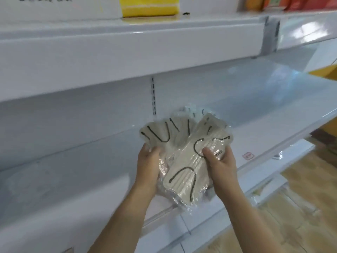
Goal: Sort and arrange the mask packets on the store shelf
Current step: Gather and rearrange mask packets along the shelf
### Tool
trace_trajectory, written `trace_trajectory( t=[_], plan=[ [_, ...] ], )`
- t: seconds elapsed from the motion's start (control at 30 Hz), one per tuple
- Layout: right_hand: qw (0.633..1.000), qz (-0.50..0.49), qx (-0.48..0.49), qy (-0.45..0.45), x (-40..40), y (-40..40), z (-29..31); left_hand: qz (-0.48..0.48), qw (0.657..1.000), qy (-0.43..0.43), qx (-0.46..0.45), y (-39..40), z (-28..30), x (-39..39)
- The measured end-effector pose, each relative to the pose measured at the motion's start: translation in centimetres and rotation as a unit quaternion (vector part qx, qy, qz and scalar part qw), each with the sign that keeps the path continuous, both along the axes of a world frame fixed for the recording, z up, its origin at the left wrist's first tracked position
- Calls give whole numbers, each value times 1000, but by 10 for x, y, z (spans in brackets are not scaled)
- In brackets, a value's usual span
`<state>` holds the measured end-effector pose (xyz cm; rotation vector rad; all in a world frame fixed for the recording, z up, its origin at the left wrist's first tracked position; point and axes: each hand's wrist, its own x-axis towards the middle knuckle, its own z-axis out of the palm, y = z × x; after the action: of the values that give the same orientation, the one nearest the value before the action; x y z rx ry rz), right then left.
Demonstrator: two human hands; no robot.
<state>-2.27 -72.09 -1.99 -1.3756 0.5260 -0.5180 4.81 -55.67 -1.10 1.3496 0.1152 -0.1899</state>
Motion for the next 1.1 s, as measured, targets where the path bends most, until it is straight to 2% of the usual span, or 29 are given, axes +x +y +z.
trace_trajectory(
  t=[0.17,0.37,0.47,0.6,0.63,0.7,0.73,0.77,0.83,0.9,0.93,1.03,1.1],
  plan=[
    [998,-60,-28,20,12,-137,-5,-55,996,21,68,-124,0,12],
    [996,-60,-28,67,23,-246,-7,-117,988,71,68,-227,-7,32],
    [993,-58,-61,83,46,-285,-1,-118,988,89,39,-262,-2,54],
    [991,-42,-87,95,102,-331,18,-107,988,77,-75,-296,23,83],
    [991,-39,-82,103,119,-343,23,-103,989,71,-75,-302,28,92],
    [989,-36,-58,128,148,-367,27,-104,994,43,6,-308,30,111],
    [986,-39,-52,155,155,-376,29,-108,989,7,103,-307,26,122],
    [978,-46,-68,192,159,-386,27,-123,965,-42,226,-303,22,128],
    [952,-61,-149,260,149,-394,24,-162,881,-158,416,-291,14,129],
    [930,-63,-239,273,133,-390,12,-184,806,-245,506,-279,5,123],
    [922,-54,-277,265,123,-385,7,-189,781,-272,529,-273,0,122],
    [891,-6,-396,220,102,-358,-8,-183,749,-286,568,-252,-9,123],
    [846,47,-496,190,93,-332,-11,-160,741,-274,592,-236,-10,122]
  ],
)
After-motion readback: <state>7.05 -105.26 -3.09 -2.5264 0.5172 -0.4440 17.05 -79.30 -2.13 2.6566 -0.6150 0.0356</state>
